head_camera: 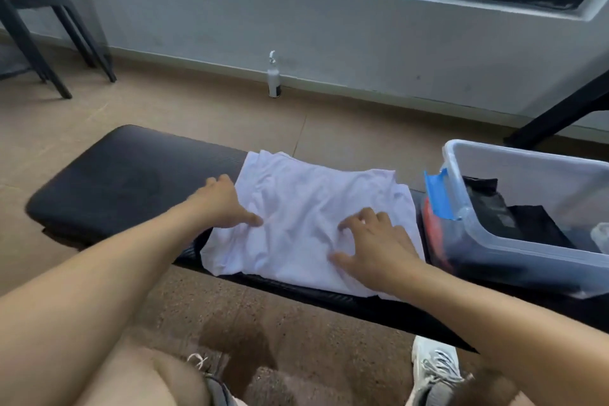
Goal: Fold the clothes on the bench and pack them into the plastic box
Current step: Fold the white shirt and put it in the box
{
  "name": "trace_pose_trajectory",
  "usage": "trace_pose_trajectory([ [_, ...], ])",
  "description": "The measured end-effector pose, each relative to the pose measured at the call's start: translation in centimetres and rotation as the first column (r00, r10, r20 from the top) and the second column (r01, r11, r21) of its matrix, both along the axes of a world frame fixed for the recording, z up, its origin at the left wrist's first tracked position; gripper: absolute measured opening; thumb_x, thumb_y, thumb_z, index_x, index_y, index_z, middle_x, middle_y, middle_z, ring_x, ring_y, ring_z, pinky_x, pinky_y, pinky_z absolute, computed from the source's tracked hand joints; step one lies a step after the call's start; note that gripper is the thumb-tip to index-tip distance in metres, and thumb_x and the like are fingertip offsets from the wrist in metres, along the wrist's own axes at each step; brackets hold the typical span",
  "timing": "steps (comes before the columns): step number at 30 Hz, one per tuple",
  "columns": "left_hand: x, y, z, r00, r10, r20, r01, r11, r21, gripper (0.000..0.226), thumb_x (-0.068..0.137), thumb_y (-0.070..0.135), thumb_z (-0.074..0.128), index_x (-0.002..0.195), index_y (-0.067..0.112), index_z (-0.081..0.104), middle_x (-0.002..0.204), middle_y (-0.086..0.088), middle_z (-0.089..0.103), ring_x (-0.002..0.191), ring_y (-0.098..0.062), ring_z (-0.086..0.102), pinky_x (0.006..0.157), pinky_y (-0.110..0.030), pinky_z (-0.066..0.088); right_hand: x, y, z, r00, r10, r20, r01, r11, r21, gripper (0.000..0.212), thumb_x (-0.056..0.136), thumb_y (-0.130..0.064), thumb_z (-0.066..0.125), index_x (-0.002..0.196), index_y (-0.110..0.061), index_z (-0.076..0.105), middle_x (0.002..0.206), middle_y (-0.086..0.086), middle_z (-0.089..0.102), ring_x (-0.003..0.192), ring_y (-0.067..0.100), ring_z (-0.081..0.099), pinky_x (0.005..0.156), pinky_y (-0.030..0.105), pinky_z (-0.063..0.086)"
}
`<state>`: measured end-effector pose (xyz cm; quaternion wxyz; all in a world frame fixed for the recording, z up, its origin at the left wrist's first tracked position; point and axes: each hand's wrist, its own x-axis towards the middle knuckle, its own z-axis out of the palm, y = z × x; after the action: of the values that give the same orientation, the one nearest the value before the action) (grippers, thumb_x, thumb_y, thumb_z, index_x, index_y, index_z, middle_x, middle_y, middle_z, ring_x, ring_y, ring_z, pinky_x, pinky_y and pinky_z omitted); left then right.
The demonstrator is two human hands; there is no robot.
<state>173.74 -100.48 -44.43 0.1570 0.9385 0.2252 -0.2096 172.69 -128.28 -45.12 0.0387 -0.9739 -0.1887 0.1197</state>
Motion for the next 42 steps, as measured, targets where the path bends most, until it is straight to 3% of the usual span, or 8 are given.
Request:
trace_pose_trajectory([
  [4, -0.7, 0.6, 0.8, 0.997, -0.061, -0.042, 0.054, 0.986, -0.160, 0.034, 0.077, 0.029, 0.085, 0.084, 0.004, 0.063, 0.081, -0.007, 0.067, 0.067, -0.021, 0.061, 0.049, -0.027, 0.048, -1.4, 0.6, 1.0, 0.976, 0.118, -0.182, -0.108, 0.992, 0.064, 0.058, 0.083, -0.060, 0.064, 0.130, -0.032, 0.047, 0.109, -0.009, 0.049, 0.113, 0.020, 0.052, 0.089, 0.039, 0.046],
  [9, -3.9, 2.5, 1.7, 0.973, -0.028, -0.228, -0.020, 0.979, -0.203, 0.024, 0.064, 0.007, 0.092, 0.072, 0.004, 0.070, 0.062, -0.009, 0.069, 0.060, -0.027, 0.067, 0.049, -0.031, 0.056, -2.7, 1.7, 0.6, 0.945, 0.180, -0.273, -0.142, 0.978, 0.154, 0.044, 0.081, -0.056, 0.068, 0.112, -0.032, 0.047, 0.083, -0.013, 0.049, 0.084, 0.017, 0.053, 0.069, 0.035, 0.042],
  [17, -6.6, 7.2, 0.9, 0.981, 0.069, -0.180, -0.102, 0.978, -0.182, 0.052, 0.062, 0.042, 0.093, 0.086, 0.006, 0.065, 0.084, -0.018, 0.077, 0.064, -0.023, 0.065, 0.053, -0.028, 0.055, -1.4, 3.2, 1.6, 0.980, 0.091, -0.178, -0.037, 0.959, 0.282, 0.029, 0.084, -0.059, 0.068, 0.095, -0.033, 0.061, 0.089, -0.014, 0.066, 0.086, 0.010, 0.061, 0.078, 0.035, 0.051],
  [21, -4.7, 6.5, 0.3, 0.970, 0.076, 0.230, -0.073, 0.997, -0.021, 0.052, 0.067, 0.062, 0.081, 0.089, 0.019, 0.062, 0.090, 0.004, 0.068, 0.082, -0.016, 0.062, 0.073, -0.037, 0.054, 4.3, 1.6, 0.8, 0.988, -0.127, 0.090, 0.092, 0.943, 0.319, 0.045, 0.090, -0.042, 0.066, 0.132, -0.034, 0.053, 0.131, -0.007, 0.057, 0.124, 0.019, 0.049, 0.104, 0.040, 0.041],
  [25, -1.7, 4.9, -1.4, 0.869, -0.025, 0.494, 0.078, 0.993, -0.086, 0.053, 0.080, 0.053, 0.075, 0.124, 0.027, 0.061, 0.121, 0.006, 0.063, 0.113, -0.018, 0.058, 0.095, -0.040, 0.049, 6.6, 0.2, -0.9, 0.984, -0.174, -0.028, 0.176, 0.979, 0.104, 0.067, 0.093, -0.053, 0.057, 0.151, -0.027, 0.037, 0.156, 0.001, 0.036, 0.144, 0.027, 0.028, 0.114, 0.044, 0.028],
  [35, 0.5, 2.1, -3.7, 0.887, -0.376, 0.269, 0.401, 0.915, -0.044, 0.106, 0.070, 0.081, 0.057, 0.154, 0.022, 0.029, 0.165, 0.003, 0.019, 0.153, -0.016, 0.010, 0.123, -0.037, 0.010, 4.3, -0.3, 1.4, 0.984, -0.057, -0.168, 0.049, 0.997, -0.053, 0.072, 0.083, -0.058, 0.068, 0.143, -0.028, 0.041, 0.144, -0.004, 0.044, 0.135, 0.022, 0.042, 0.102, 0.041, 0.041],
  [39, -1.5, 2.2, -3.6, 0.878, -0.419, 0.231, 0.452, 0.885, -0.115, 0.089, 0.082, 0.061, 0.069, 0.154, 0.030, 0.028, 0.165, 0.011, 0.014, 0.155, -0.015, 0.003, 0.125, -0.040, 0.008, 3.8, -0.8, 1.9, 0.968, -0.043, -0.245, 0.001, 0.985, -0.170, 0.055, 0.076, -0.065, 0.071, 0.115, -0.031, 0.051, 0.122, -0.006, 0.058, 0.114, 0.021, 0.054, 0.094, 0.038, 0.047],
  [42, -1.3, 3.4, -4.0, 0.848, -0.318, 0.424, 0.408, 0.902, -0.138, 0.053, 0.084, 0.053, 0.070, 0.131, 0.031, 0.057, 0.151, 0.008, 0.045, 0.144, -0.018, 0.036, 0.118, -0.044, 0.031, 4.0, -1.3, 2.1, 0.970, -0.064, -0.233, 0.030, 0.988, -0.148, 0.042, 0.074, -0.062, 0.075, 0.088, -0.029, 0.053, 0.096, -0.008, 0.058, 0.092, 0.018, 0.054, 0.079, 0.034, 0.049],
])
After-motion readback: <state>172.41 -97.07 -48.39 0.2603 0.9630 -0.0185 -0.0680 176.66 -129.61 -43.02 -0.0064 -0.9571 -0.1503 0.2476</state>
